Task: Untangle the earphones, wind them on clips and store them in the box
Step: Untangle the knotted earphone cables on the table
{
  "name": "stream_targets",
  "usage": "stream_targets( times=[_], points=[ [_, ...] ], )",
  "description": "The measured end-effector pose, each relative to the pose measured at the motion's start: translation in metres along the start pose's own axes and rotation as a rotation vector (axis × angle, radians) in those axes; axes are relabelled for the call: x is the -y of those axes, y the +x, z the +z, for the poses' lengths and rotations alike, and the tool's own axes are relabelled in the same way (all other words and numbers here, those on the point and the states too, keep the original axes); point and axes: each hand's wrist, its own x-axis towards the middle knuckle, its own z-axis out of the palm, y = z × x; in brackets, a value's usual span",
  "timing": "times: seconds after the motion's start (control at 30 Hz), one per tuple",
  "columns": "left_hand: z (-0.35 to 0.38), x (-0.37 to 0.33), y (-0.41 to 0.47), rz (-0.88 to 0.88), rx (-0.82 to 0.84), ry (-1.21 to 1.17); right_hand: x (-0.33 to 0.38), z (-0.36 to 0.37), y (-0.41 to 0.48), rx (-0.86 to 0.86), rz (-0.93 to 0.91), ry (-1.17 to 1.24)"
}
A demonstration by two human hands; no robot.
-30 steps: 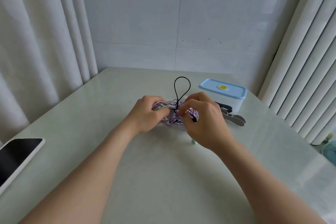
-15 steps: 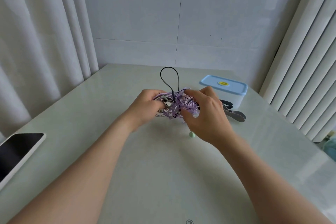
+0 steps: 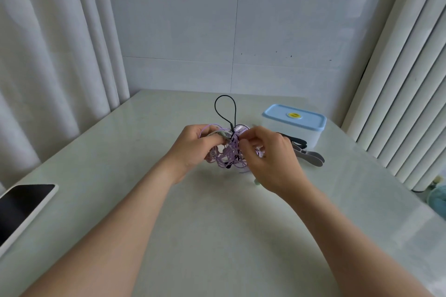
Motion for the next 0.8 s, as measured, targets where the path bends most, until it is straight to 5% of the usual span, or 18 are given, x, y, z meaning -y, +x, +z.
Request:
stream_targets(
  times=[0.33, 0.8],
  points=[
    [0.0, 0.0015, 0.0031, -0.085, 0.056, -0.146, -0.0033, -0.0065, 0.0041, 0.046, 0.189, 0.269],
    [0.0005, 0.0008, 0.0012, 0.025, -0.118, 0.006, -0.0001, -0.0071, 0.0027, 0.011, 0.181, 0.135]
  ],
)
